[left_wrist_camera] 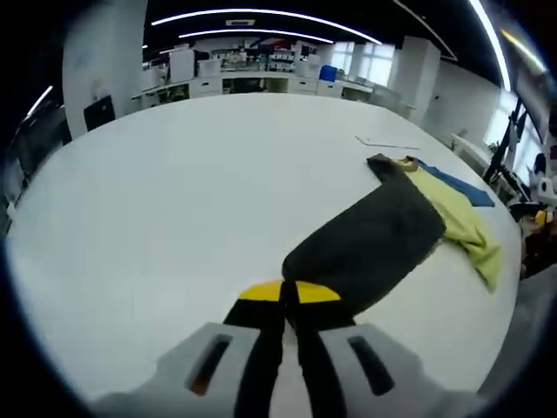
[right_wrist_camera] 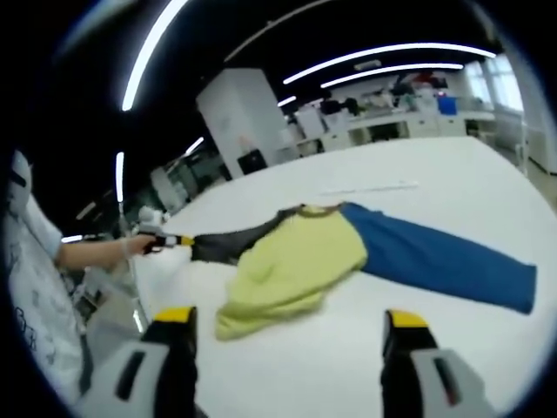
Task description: Fold the garment on the visible template until the final outline fits inside the template.
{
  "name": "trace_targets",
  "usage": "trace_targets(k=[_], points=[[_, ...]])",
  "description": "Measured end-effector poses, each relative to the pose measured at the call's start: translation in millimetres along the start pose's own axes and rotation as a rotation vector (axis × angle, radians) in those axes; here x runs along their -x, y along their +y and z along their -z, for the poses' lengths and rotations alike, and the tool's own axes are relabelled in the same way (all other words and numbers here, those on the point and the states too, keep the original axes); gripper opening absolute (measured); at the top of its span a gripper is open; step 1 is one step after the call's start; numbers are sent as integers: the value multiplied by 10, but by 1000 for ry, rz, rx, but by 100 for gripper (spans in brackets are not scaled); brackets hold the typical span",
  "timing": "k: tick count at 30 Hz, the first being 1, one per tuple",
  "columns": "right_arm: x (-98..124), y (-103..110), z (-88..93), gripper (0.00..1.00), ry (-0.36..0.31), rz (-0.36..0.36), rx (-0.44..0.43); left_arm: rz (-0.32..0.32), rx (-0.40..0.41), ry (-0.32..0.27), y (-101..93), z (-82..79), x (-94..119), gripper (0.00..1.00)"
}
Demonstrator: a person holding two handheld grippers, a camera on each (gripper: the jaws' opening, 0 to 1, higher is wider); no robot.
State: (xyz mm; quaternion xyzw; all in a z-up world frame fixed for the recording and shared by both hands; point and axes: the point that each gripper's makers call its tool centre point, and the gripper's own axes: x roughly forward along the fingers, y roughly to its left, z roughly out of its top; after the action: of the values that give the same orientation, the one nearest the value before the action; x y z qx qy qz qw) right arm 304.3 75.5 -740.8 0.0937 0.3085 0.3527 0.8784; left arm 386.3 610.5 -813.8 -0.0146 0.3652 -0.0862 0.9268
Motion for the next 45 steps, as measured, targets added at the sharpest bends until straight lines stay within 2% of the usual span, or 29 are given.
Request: trace_targets(k=[5, 7, 12, 15, 19, 21, 31, 33, 35, 36, 38, 45], points=[[-15, -49, 58, 88, 15, 5, -13, -66, 1, 32, 256, 71, 44, 0], [-24, -56, 72, 88, 20, 7, -17, -92, 10, 46, 276, 83, 66, 0], [-36, -75, 87, 88, 29, 9, -16, -152, 12, 83, 582, 182, 59, 0], [-36, -87, 93, 88, 29, 12, -22, -197, 47, 86, 737, 223, 81, 0], [-37, -105, 133, 88, 44, 16, -23, -229, 39, 92, 917, 225, 15, 0], [-33, -104, 143, 88, 48, 16, -24, -240, 13, 98, 855, 215, 17, 0], [-9, -130, 165, 88, 46, 22, -35, -236, -17, 101, 971, 195, -83, 1], [-11, -126, 175, 87, 48, 23, -33, -238, -14, 71, 897, 189, -18, 7], [-16, -107, 171, 87, 43, 22, -35, -249, -8, 69, 900, 198, -6, 22], [-18, -100, 170, 87, 42, 22, -38, -252, -11, 68, 914, 201, -16, 34], [-19, -90, 172, 87, 42, 21, -36, -254, -23, 61, 930, 186, -26, 47], [-17, -68, 173, 88, 40, 20, -32, -224, -25, 27, 842, 131, -19, 60]])
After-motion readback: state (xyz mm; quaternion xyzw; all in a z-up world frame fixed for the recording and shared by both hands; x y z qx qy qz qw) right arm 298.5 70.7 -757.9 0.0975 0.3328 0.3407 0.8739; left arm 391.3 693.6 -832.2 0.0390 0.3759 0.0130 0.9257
